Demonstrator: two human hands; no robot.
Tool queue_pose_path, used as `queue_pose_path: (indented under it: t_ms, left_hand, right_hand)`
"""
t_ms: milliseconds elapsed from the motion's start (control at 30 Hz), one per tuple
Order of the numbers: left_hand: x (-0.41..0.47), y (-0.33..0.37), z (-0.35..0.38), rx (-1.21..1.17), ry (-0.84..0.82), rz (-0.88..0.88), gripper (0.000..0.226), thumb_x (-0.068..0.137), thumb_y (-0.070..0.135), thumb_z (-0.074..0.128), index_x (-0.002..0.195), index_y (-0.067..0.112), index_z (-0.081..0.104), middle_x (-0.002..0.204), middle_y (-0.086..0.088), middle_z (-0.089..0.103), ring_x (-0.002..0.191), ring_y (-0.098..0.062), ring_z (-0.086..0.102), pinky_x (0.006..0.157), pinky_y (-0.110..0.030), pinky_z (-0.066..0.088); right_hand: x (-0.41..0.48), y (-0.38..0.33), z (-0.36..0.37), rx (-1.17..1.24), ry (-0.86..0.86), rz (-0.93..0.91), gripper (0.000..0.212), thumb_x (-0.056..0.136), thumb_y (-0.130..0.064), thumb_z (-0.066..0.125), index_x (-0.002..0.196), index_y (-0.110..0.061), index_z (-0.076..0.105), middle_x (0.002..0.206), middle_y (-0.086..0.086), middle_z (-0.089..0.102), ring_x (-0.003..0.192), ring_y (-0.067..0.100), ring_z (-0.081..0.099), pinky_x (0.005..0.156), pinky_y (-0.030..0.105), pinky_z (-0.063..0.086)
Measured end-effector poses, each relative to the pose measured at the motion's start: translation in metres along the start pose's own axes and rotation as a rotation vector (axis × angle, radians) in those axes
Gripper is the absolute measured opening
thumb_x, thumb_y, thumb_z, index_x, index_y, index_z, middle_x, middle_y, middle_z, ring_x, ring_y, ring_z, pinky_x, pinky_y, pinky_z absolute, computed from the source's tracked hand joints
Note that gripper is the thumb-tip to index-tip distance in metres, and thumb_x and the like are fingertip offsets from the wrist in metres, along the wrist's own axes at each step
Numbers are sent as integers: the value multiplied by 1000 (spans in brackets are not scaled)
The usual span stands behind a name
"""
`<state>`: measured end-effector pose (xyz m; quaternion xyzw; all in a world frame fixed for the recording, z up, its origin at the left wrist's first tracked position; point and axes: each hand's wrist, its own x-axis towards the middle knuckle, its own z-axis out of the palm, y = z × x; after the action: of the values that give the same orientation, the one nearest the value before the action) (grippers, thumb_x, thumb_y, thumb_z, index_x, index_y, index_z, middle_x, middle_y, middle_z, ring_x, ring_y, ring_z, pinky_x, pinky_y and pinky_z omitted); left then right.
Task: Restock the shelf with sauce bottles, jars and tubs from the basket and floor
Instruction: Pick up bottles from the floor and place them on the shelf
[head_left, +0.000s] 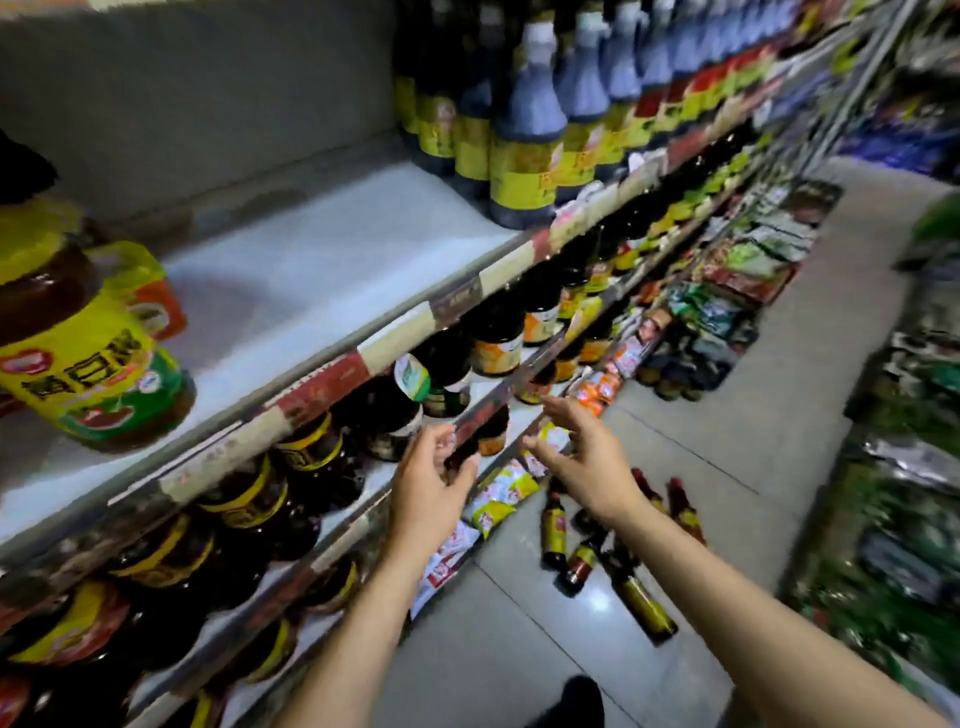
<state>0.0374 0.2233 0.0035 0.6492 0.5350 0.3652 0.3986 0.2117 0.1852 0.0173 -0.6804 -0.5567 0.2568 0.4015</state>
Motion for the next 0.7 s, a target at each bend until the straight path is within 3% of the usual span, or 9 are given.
queue_pose_path:
  t_ms: [67,200,333,500,700]
  left_hand:
    - [3,-5,23,43,-79,-9,30,81,10,67,109,9,56,103,1,57,94,-11,55,75,-10,39]
    - [10,-6,77,79,-253,-71,34,80,9,67,112,9,54,110,-2,57,97,-17,58,85,-29,48]
    - [16,-4,141,159,-378,-111,34,81,14,67,112,10,54,109,1,57,98,-20,59,89,-36,49]
    - [17,-3,222,192,-571,-230,34,82,10,66,113,2,53,108,-8,57,87,-21,56,85,-30,45]
    - [26,-21,284,260,-719,-332,30,80,11,69,105,4,55,105,-15,59,86,-21,56,85,-29,46]
  right_hand:
    - [-9,25,-13,-13,24,84,53,81,-33,68,128,-15,51,125,0,58,116,13,53,89,16,39]
    - [-29,84,-51,-8,97,255,51,80,-33,69,126,-17,52,125,1,59,115,15,54,92,22,40]
    - [-44,144,-91,10,134,409,51,81,-32,69,126,-16,53,125,2,58,114,15,54,93,27,42]
    - [-57,211,-132,38,136,562,52,81,-36,67,126,-14,53,127,5,57,115,21,54,97,37,45]
    - [-78,268,-163,90,157,802,53,83,-32,67,128,-11,49,131,8,54,118,23,51,92,29,42]
